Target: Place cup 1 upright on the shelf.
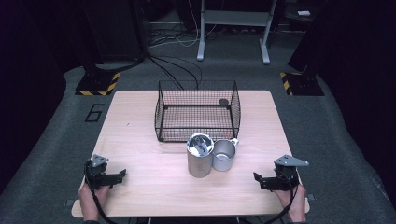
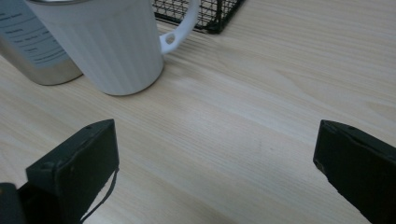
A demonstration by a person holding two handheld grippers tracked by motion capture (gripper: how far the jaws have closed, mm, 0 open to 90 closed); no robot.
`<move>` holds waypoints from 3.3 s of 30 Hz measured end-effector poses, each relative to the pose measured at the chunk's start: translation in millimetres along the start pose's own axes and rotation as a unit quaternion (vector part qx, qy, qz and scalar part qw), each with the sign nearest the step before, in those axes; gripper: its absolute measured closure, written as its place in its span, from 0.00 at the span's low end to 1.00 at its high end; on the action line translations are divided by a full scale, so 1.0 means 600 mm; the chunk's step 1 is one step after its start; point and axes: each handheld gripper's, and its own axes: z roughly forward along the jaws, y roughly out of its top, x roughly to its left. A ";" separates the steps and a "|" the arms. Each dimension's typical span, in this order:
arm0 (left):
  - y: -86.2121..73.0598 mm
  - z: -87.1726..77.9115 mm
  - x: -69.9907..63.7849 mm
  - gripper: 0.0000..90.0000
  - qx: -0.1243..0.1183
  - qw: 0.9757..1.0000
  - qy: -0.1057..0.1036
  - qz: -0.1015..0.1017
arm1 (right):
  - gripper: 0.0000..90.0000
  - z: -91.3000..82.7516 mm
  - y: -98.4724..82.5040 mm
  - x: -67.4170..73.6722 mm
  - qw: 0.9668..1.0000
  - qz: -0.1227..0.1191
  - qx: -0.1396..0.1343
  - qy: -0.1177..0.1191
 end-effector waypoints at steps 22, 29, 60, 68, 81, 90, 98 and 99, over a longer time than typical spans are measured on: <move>0.000 0.000 -0.001 0.00 -0.002 1.000 0.002 -0.001 | 0.00 -0.005 0.062 0.067 0.997 -0.046 -0.014 0.063; 0.000 0.000 0.000 0.00 0.001 1.000 0.000 -0.001 | 0.00 0.002 0.080 0.088 0.995 -0.062 -0.018 0.080; 0.000 0.000 0.000 0.00 0.000 1.000 0.000 -0.001 | 0.00 0.046 0.154 0.177 0.980 -0.117 -0.039 0.156; 0.000 0.000 0.000 0.00 0.000 1.000 0.000 -0.002 | 0.00 0.065 0.176 0.198 0.977 -0.122 -0.052 0.167; 0.000 0.000 0.000 0.00 0.000 1.000 0.000 -0.001 | 0.00 0.098 0.200 0.215 0.976 -0.126 -0.061 0.169; 0.000 0.000 0.000 0.00 0.000 1.000 -0.001 -0.001 | 0.00 0.120 0.207 0.222 0.974 -0.131 -0.064 0.173; 0.000 0.000 0.000 0.00 0.000 1.000 -0.001 -0.001 | 0.02 0.131 0.208 0.228 0.976 -0.124 -0.067 0.167; 0.000 0.000 0.000 0.00 0.000 1.000 -0.001 -0.001 | 0.03 0.131 0.208 0.228 0.976 -0.123 -0.067 0.166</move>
